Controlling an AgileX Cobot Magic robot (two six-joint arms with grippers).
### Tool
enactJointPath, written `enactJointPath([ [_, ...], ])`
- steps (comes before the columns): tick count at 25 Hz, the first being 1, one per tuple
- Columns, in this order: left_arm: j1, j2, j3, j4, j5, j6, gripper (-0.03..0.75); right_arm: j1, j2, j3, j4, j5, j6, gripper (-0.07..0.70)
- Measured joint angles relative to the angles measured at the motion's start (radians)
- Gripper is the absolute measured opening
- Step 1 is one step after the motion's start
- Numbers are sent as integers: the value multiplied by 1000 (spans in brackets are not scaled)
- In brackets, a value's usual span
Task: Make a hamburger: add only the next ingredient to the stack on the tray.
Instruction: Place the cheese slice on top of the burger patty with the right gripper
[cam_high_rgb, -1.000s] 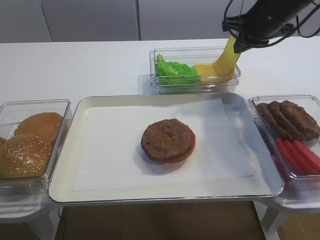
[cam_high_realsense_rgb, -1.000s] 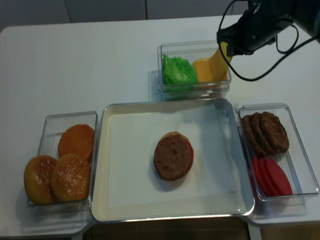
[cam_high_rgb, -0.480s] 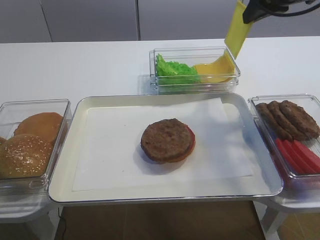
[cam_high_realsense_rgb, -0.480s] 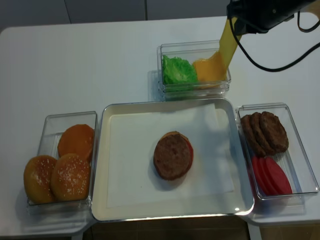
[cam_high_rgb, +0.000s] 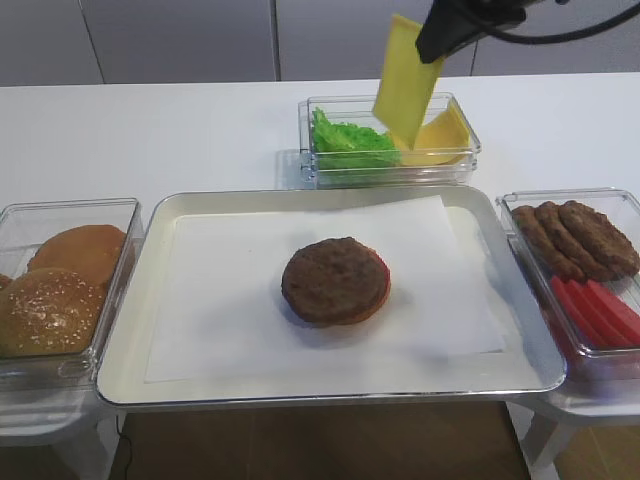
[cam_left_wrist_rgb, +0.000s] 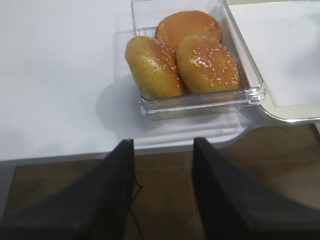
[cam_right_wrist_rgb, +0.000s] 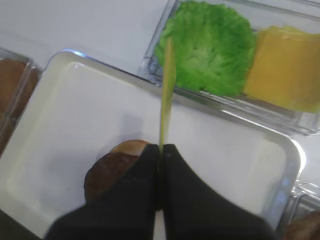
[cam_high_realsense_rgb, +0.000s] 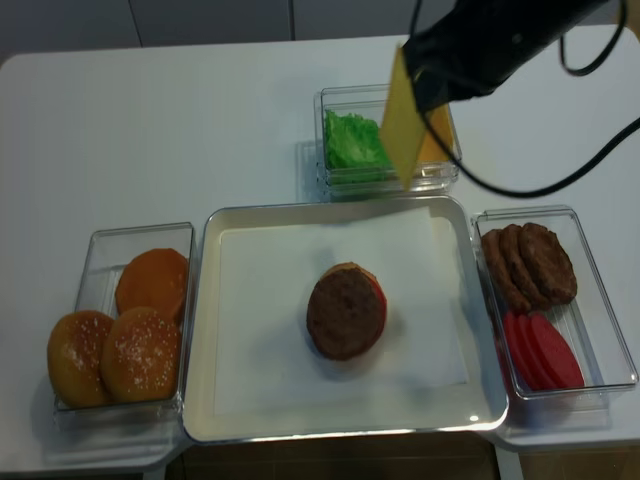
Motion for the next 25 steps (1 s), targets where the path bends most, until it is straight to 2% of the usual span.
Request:
enactJointPath([
  [5,0,0,0,0,0,0,290,90,-2,12,0,15,2,3],
  [8,0,0,0,0,0,0,290,129,-24,90,0,6,6,3],
  [15,0,0,0,0,0,0,290,210,-136,344,48,-102,8,3],
  [19,0,0,0,0,0,0,290,261,-160,401,77,-127,4,3],
  [25,0,0,0,0,0,0,290,331,-158,419,125,-187,-19,3],
])
